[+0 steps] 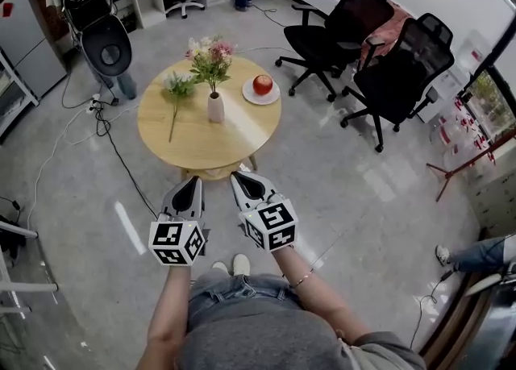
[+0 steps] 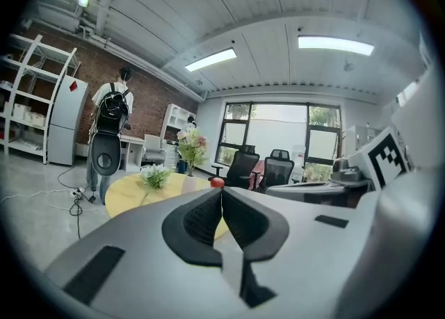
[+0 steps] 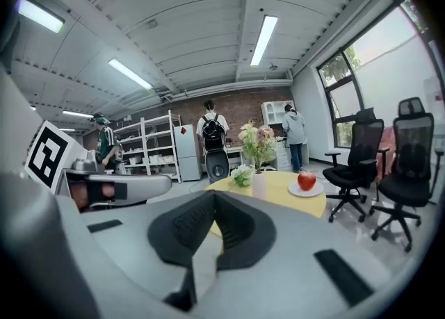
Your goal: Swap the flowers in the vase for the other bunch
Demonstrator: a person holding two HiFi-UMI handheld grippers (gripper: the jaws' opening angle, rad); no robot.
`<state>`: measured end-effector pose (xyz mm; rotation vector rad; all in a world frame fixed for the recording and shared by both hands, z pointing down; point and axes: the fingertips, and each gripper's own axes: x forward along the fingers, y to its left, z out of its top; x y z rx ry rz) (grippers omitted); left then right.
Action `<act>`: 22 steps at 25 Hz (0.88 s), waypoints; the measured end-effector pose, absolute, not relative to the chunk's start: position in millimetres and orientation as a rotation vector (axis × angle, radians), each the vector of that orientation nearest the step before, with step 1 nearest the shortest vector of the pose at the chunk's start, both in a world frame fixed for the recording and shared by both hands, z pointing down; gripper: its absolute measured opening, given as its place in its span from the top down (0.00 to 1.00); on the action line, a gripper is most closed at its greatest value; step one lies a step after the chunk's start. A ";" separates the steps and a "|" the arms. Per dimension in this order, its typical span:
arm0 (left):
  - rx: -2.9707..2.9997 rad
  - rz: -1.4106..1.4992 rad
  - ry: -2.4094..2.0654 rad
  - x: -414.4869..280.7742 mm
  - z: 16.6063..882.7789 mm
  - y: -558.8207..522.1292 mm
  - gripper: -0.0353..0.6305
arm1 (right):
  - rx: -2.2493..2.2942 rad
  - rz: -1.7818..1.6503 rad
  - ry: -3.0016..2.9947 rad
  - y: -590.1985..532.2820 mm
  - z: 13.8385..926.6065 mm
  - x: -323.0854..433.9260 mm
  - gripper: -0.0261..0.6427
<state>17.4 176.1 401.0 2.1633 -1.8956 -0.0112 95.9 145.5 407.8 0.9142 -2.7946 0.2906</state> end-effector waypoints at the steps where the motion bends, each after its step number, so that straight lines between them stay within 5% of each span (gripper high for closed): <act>1: 2.160 -0.015 -1.896 17.1 401.6 175.1 0.92 | 0.914 0.290 -2.797 144.5 408.2 96.4 0.94; 22: 2.073 0.016 -1.955 -8.9 407.5 146.6 0.92 | 0.924 0.317 -2.780 114.4 416.7 96.7 0.94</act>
